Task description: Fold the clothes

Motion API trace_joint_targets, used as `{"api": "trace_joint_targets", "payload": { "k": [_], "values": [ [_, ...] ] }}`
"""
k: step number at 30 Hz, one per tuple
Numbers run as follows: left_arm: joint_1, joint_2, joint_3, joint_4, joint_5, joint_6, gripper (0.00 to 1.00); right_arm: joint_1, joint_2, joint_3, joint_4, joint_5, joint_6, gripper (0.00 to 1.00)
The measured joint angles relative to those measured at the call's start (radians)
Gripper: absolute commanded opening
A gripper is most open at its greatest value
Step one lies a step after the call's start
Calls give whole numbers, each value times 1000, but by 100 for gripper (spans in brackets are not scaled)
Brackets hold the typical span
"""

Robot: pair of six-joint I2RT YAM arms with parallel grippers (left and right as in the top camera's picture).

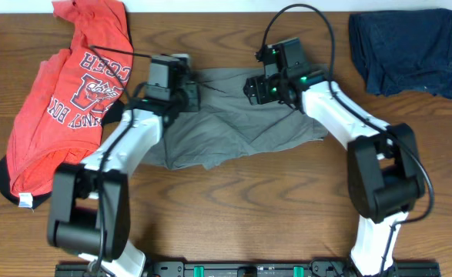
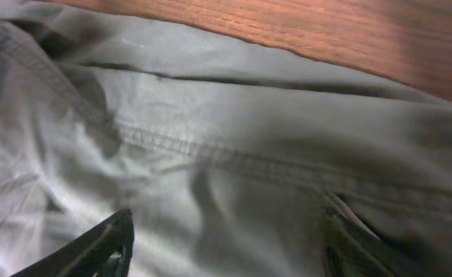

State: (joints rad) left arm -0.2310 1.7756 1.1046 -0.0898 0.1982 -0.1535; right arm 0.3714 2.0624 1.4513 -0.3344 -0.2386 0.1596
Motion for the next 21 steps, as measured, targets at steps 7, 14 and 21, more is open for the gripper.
{"api": "trace_joint_targets", "payload": {
  "k": [7, 14, 21],
  "values": [
    [-72, 106, 0, 166, 34, -62, 26, 11, 51, 0, 31, 4, 51, 58],
    [-77, 227, 0, 241, -5, -114, 31, 9, 52, 0, 32, 47, 60, 59],
    [-70, 251, 0, 277, -150, -126, 32, -23, 52, 0, 31, 102, 61, 60]
  ]
}}
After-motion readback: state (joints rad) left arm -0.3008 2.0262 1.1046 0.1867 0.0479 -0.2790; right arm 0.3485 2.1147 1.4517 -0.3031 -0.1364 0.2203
